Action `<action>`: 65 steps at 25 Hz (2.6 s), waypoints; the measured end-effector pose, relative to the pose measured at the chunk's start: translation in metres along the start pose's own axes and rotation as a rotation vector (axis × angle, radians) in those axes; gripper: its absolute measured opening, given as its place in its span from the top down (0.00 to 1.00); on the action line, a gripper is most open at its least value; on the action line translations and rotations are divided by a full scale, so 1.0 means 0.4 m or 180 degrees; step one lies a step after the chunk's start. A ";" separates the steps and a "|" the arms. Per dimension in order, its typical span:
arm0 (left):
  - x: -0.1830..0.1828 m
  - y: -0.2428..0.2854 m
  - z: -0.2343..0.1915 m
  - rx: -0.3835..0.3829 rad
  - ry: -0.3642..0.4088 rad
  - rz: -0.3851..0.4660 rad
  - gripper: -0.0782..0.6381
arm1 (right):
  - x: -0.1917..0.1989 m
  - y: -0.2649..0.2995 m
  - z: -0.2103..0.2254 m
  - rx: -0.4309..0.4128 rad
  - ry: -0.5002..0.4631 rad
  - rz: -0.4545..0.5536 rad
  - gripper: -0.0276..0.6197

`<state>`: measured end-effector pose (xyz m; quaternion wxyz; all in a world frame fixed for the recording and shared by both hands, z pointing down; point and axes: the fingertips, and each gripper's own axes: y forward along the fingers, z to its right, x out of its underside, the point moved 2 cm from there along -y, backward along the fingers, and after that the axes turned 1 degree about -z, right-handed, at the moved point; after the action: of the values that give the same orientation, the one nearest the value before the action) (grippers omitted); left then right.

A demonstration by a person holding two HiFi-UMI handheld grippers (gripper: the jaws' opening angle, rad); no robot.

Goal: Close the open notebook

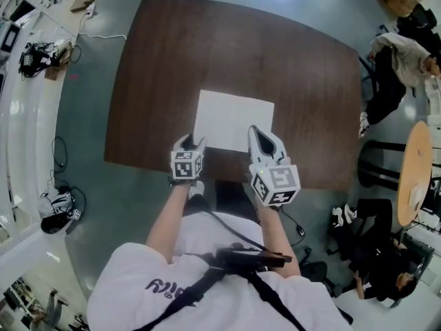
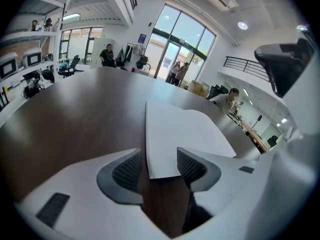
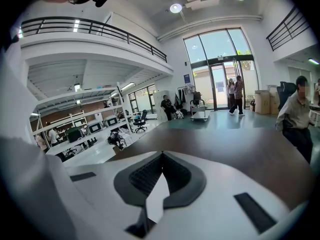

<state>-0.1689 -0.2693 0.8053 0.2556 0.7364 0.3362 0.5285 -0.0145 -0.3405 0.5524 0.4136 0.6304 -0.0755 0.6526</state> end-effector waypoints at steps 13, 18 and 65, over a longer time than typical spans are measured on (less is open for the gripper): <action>-0.003 0.004 -0.019 -0.0233 -0.0110 -0.0069 0.80 | 0.000 -0.013 0.009 -0.0005 0.0032 0.0064 0.97; -0.021 -0.011 -0.011 -0.0172 -0.0245 -0.0040 0.84 | -0.002 -0.023 0.013 0.0008 0.0062 0.0114 0.97; 0.064 0.222 0.668 0.0967 0.1455 -0.0795 0.87 | 0.134 -0.386 0.347 0.1214 0.0917 0.0647 0.97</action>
<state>0.1107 -0.3126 0.8027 0.1232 0.5811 0.5482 0.5887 0.1963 -0.3028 0.5614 0.2260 0.5867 0.0456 0.7763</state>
